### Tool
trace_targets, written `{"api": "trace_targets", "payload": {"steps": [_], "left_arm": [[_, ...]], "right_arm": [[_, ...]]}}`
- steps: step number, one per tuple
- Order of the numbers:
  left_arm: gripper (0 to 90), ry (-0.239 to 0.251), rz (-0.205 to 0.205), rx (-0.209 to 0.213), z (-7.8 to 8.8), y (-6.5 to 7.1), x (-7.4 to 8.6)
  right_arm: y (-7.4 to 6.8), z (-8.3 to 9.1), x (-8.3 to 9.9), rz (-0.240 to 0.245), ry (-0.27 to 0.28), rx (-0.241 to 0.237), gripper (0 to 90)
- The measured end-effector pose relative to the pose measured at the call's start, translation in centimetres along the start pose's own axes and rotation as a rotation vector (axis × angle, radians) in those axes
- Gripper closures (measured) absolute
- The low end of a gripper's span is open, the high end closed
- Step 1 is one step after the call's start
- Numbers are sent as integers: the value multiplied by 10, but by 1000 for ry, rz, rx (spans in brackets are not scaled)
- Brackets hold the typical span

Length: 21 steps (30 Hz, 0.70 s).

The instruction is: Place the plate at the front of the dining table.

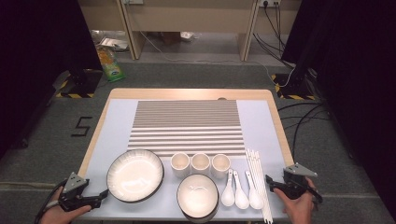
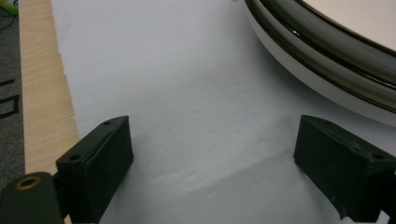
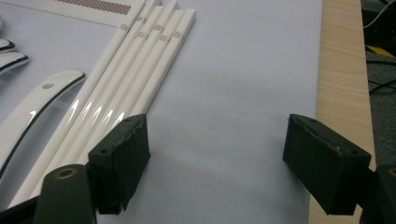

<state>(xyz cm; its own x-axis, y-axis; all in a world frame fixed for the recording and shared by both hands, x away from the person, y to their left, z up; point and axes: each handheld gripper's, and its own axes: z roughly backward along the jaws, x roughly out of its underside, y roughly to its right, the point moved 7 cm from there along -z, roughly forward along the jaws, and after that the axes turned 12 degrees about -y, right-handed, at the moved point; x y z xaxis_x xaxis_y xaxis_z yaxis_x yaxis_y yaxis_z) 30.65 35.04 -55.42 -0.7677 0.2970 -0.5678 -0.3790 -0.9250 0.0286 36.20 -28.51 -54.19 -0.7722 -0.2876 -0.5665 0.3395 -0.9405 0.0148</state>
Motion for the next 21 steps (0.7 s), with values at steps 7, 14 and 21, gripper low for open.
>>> {"api": "trace_targets", "payload": {"steps": [7,14,21], "left_arm": [[101,2,0,1,0,0,0],[101,1,-1,1,0,0,0],[105,0,5,5,0,0,-1]], "right_arm": [[-1,1,-1,-4,-1,1,236],[-5,7,-11,11,35,2,259],[-11,16,-26,26,60,3,259]]}}
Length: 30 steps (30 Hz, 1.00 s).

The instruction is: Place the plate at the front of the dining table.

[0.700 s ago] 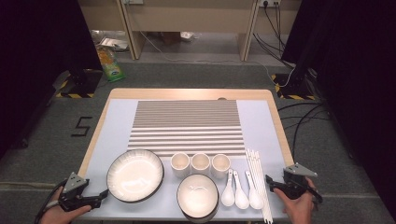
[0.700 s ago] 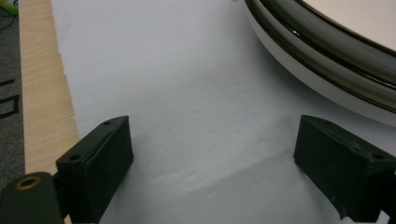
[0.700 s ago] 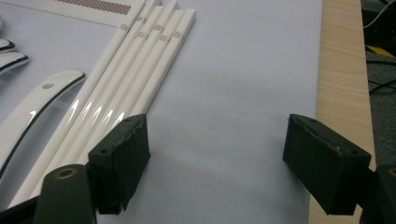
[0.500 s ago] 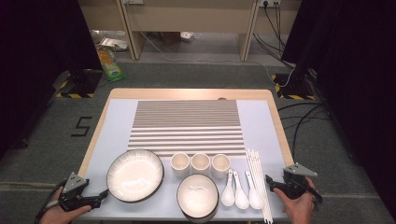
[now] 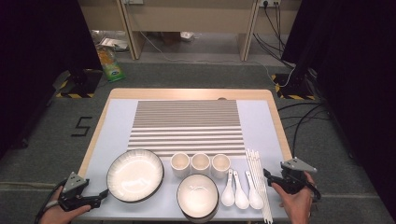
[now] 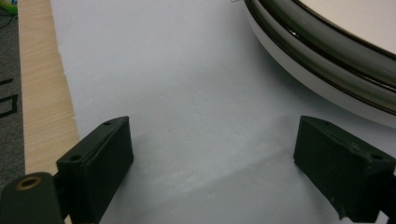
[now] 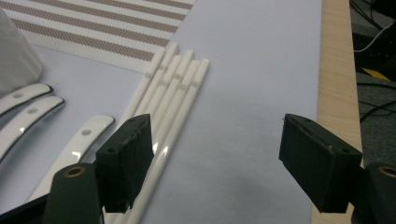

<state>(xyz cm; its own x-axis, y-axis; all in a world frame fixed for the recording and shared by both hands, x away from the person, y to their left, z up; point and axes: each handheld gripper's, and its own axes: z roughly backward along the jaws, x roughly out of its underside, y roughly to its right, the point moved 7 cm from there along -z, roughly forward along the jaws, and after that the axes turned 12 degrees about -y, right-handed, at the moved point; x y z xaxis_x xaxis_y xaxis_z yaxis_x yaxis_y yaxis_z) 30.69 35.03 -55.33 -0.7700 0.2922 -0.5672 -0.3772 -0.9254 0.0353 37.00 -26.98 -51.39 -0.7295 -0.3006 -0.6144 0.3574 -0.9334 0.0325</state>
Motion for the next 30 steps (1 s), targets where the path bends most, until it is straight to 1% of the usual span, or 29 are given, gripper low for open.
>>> {"api": "trace_targets", "payload": {"steps": [1,3,4,6,7,8,12,14,20,21,22,26,27,28,30], "left_arm": [[107,0,-1,1,0,0,0],[121,2,2,4,1,-1,-1],[121,5,5,3,1,-2,-1],[146,12,9,8,3,-3,-1],[147,23,13,11,3,-3,-2],[147,31,13,14,4,-3,-3],[147,39,1,16,9,-2,-4],[146,51,0,26,12,0,-6],[147,58,-17,30,21,5,-9],[146,62,-16,26,22,5,-9],[146,61,-18,21,23,5,-9],[147,67,-27,25,28,9,-11],[147,69,-32,27,29,10,-12],[147,71,-37,26,30,10,-12],[147,73,-43,29,33,12,-12]], "right_arm": [[-4,0,-8,21,-10,-10,262],[-7,2,-15,35,-9,-4,265],[-7,2,-15,35,-9,-4,265],[-11,5,-25,47,-7,-15,265],[-14,7,-34,58,0,-15,267],[-14,7,-34,58,0,-15,267],[-23,12,-51,92,0,-4,268],[-27,14,-59,112,1,-3,268],[-41,19,-79,142,6,-14,270],[-46,18,-84,148,3,-19,270],[-46,18,-84,148,3,-19,270],[-57,17,-92,168,7,-37,275],[-63,16,-95,165,8,-60,278],[-63,16,-95,165,8,-60,278],[-67,15,-99,177,9,-70,282]]}}
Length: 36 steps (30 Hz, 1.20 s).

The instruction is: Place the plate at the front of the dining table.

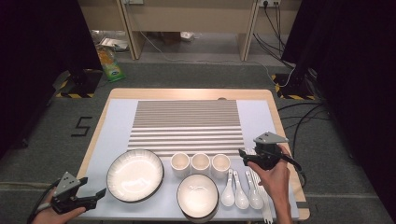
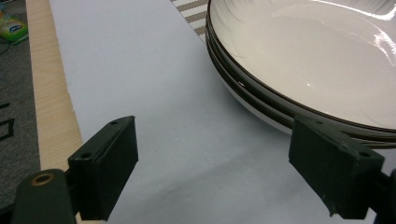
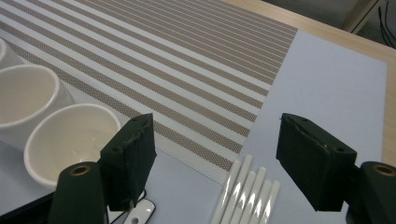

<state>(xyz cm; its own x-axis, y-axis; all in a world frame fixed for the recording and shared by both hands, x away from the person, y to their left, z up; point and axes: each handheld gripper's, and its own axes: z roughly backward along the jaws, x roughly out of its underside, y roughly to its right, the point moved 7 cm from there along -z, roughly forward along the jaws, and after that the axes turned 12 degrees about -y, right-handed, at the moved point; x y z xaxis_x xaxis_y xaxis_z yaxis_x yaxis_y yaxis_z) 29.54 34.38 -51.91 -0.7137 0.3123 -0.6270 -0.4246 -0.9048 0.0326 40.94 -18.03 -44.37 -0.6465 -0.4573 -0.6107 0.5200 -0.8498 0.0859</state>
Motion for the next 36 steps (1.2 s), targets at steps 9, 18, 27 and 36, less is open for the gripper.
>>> {"api": "trace_targets", "payload": {"steps": [9,18,27,36], "left_arm": [[147,-6,-2,0,0,2,0],[147,-3,-8,6,3,5,-1],[147,1,-17,15,5,8,-2],[147,10,-30,22,8,14,-5]], "right_arm": [[-12,-6,-15,-8,20,-70,289],[-21,-8,-30,12,31,-95,292],[-35,-14,-52,40,31,-134,297],[-45,-23,-68,45,36,-176,305]]}}
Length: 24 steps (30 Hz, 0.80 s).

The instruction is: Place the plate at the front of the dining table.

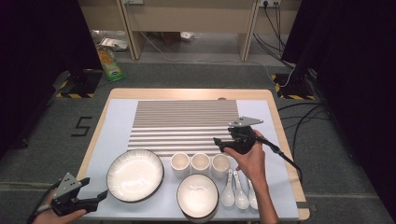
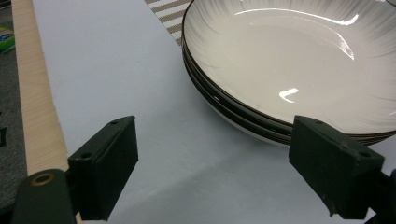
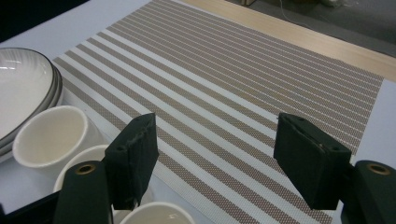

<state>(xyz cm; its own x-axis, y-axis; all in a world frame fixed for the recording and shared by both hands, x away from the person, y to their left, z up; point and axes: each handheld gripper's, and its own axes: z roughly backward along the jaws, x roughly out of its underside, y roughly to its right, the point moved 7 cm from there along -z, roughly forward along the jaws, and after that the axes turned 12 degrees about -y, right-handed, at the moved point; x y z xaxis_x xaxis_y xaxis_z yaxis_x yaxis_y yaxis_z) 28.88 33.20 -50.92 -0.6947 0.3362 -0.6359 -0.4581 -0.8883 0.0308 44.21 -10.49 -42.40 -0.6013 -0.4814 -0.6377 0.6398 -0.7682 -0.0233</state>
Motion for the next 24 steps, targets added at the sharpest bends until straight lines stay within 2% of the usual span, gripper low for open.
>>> {"api": "trace_targets", "payload": {"steps": [11,17,21,23,24], "left_arm": [[147,0,-13,11,1,6,-2],[147,0,-17,13,1,8,-2],[147,0,-25,16,-1,9,-2],[147,-2,-29,16,-1,11,-3],[147,-5,-36,17,-1,11,-2]], "right_arm": [[-28,-14,-38,73,-14,-39,301],[-39,-22,-51,96,-21,-49,294],[-49,-29,-60,111,-24,-72,287],[-53,-33,-64,94,-17,-116,287],[-54,-35,-65,93,-17,-123,286]]}}
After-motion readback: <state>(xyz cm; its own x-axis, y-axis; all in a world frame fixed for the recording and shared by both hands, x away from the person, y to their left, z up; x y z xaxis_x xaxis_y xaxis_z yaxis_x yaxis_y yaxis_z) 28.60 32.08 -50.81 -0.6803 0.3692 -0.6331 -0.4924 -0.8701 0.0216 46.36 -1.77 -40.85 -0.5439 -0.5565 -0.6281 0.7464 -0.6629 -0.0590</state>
